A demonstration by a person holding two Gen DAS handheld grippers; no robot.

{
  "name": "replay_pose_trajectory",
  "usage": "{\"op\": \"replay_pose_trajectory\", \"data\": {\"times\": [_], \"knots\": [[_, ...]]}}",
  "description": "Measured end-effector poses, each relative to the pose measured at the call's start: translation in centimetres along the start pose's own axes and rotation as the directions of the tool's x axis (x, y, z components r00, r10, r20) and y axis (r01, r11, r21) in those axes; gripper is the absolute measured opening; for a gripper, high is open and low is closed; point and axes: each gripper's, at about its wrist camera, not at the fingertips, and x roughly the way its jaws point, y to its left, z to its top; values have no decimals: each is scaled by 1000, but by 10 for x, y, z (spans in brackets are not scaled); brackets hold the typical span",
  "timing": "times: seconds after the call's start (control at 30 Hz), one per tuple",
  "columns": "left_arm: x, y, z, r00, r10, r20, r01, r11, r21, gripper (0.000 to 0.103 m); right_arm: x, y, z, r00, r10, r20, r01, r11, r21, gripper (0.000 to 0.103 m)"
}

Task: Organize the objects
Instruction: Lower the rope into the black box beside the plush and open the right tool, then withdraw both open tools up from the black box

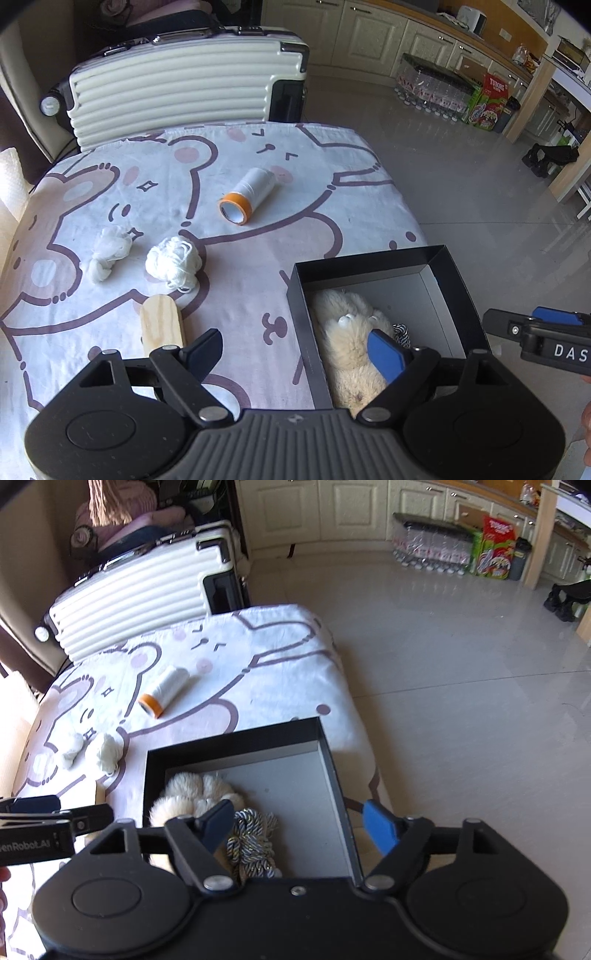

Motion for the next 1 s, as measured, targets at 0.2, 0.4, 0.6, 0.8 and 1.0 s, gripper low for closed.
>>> {"op": "replay_pose_trajectory", "data": {"times": [0.2, 0.4, 0.6, 0.8, 1.0], "knots": [[-15, 5, -4, 1000, 17, 26, -17, 1000, -12, 91, -17, -1, -3, 999, -33, 42, 33, 999, 1, 87], [-31, 5, -9, 998, 29, 57, -29, 1000, 3, 98, -38, 3, -10, 995, -41, 91, 42, 999, -11, 97], [-42, 5, -17, 997, 45, 66, -46, 999, 14, 101, -56, 5, -18, 992, -53, 115, 54, 998, -11, 100], [-51, 6, -26, 996, 59, 71, -61, 998, 23, 103, -66, 4, -23, 987, -87, 134, 85, 996, 18, 100], [-58, 9, -32, 995, 69, 77, -71, 997, 17, 103, -69, 8, -25, 988, -91, 126, 92, 996, -3, 100]]}}
